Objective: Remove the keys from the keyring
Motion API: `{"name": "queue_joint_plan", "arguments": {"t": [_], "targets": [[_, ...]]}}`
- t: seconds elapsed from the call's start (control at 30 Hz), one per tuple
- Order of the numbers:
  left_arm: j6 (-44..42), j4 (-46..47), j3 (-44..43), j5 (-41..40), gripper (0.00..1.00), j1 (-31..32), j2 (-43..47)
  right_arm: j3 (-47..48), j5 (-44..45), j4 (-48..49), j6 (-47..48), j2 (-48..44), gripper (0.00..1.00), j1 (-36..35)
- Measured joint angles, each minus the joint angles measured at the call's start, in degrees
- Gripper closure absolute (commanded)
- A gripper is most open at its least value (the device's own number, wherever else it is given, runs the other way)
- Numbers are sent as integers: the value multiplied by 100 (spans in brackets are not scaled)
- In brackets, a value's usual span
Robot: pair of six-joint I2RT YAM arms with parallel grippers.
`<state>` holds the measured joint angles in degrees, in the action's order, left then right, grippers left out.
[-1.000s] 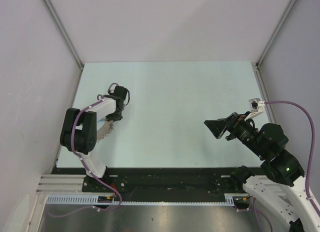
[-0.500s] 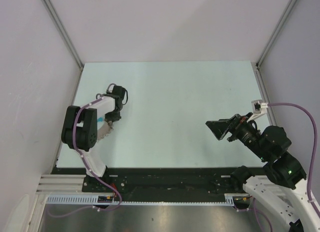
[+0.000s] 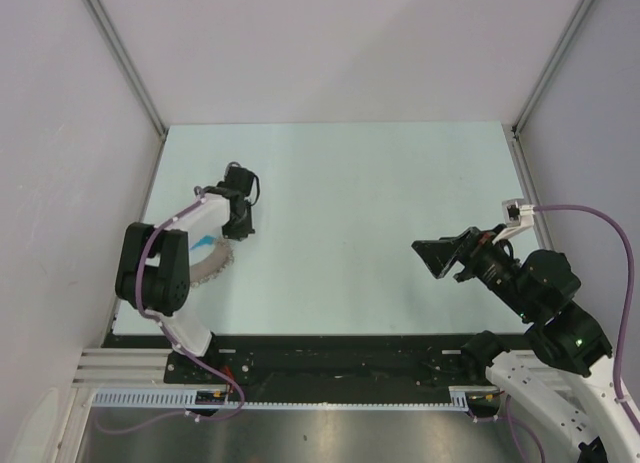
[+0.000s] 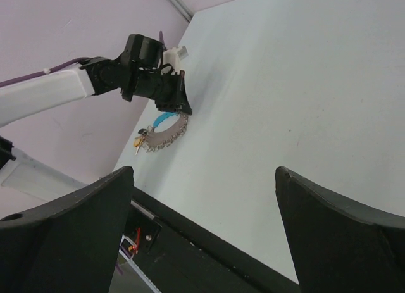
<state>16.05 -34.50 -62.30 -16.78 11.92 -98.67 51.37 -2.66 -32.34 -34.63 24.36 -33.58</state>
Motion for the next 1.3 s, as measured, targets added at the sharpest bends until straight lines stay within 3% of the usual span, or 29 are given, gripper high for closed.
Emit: {"name": "queue_joint_plan", "arguments": {"t": [0.27, 0.3, 0.33, 0.4, 0.53, 0.83, 1.3], "targets": [[302, 387, 76, 1606, 99, 857, 673, -542, 114, 313, 94, 57, 6, 0], [304, 391, 48, 1698, 96, 933, 671, -691, 98, 376, 63, 72, 7, 0], [299, 378, 24, 1718, 81, 977, 669, -870, 59, 452, 15, 116, 7, 0], [306, 308, -57, 1368, 65, 1019, 669, -1126, -37, 527, -83, 271, 8, -2], [306, 129, -87, 221, 54, 907, 669, -1268, -144, 688, -203, 505, 9, -61], [647, -120, -136, -1078, 48, 275, 278, -1270, -138, 1058, -313, 227, 9, -109], [898, -398, -136, -1467, 55, 295, -267, -1270, -83, 1023, -284, -81, 9, -116]]}}
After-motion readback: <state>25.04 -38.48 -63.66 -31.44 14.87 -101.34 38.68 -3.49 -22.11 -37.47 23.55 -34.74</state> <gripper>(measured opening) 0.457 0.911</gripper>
